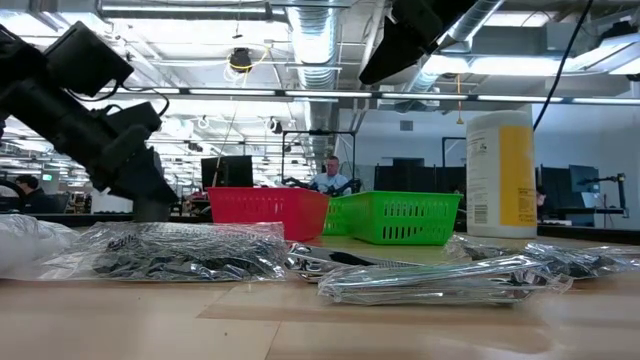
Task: Pick & Place Travel size toiletries
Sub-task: Put the black deodorant into the bottom green bin
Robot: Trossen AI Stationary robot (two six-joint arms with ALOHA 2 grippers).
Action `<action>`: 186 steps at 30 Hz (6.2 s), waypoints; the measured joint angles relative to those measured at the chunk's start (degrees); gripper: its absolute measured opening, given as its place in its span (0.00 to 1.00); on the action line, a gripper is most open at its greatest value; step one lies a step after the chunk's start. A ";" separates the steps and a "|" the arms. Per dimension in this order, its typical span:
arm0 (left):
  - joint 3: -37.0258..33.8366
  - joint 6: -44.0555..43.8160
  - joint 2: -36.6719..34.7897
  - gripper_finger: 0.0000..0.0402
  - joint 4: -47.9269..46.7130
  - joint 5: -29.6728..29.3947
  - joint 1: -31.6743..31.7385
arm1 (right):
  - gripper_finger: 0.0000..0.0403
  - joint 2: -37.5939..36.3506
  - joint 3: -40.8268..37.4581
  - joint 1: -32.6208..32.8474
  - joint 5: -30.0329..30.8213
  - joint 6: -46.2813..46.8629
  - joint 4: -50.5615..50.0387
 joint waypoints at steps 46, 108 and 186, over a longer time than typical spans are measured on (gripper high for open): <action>7.07 5.27 3.23 0.50 52.70 7.30 0.03 | 0.47 -0.03 0.00 0.07 -5.34 -6.21 19.14; 27.47 7.88 27.29 0.51 57.35 15.41 2.40 | 0.46 9.89 6.38 -3.13 3.11 -14.93 31.16; 16.44 19.10 9.68 0.62 53.64 15.26 0.52 | 0.46 4.28 -12.98 -1.67 0.55 39.21 -6.67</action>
